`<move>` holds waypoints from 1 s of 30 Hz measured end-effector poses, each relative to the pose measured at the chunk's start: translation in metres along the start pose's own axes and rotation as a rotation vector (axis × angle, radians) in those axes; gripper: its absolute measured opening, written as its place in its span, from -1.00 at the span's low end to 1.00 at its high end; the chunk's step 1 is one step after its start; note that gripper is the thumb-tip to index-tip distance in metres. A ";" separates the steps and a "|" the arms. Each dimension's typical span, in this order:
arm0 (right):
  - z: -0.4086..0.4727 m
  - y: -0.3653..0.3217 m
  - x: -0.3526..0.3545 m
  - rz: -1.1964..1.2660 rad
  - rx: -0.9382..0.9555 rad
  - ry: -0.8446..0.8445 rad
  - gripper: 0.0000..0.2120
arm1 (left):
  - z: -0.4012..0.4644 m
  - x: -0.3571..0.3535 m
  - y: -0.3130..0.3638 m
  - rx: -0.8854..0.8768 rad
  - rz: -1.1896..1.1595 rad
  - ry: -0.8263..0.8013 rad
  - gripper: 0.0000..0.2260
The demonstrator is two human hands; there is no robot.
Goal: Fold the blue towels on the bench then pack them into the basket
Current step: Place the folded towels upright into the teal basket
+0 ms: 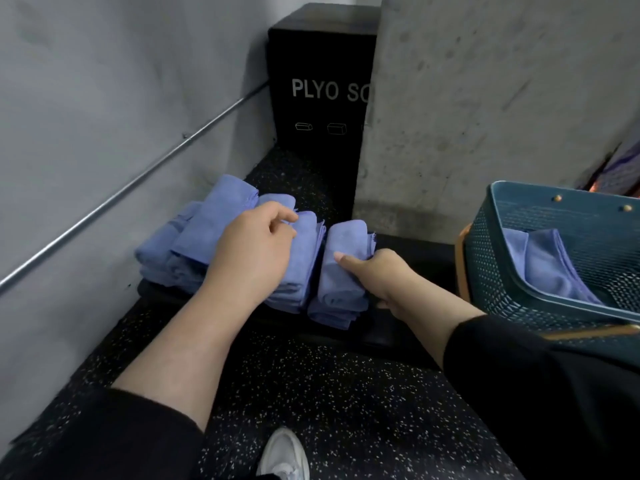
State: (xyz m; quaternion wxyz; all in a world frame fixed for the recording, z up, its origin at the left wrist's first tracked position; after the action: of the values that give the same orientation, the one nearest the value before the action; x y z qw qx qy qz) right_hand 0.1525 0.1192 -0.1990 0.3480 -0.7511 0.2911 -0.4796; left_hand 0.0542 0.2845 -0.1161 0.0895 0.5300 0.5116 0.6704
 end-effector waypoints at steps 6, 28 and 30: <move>0.017 0.008 -0.015 -0.042 -0.025 0.116 -0.38 | 0.003 0.002 0.001 -0.045 -0.033 -0.015 -0.75; -0.024 0.020 0.022 0.680 0.243 0.274 -0.78 | -0.004 -0.046 0.004 0.224 -0.325 -0.447 -0.67; -0.038 0.010 0.024 0.662 0.346 0.242 -0.81 | -0.007 -0.059 0.008 0.308 -0.464 -0.562 -0.64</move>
State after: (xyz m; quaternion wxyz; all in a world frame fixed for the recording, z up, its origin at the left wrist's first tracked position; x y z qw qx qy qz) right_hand 0.1251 0.0861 -0.1832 0.5686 -0.4848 0.4714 -0.4685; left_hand 0.0766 0.2378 -0.1458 0.2948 0.5703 0.6679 0.3765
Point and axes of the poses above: each hand's wrist, its own z-axis towards the middle knuckle, its own x-axis out of the back of the hand, y = z × x, the point moved 2 cm from there along z, towards the middle knuckle, and after that the axes turned 11 degrees about x, right-handed, at the moved point
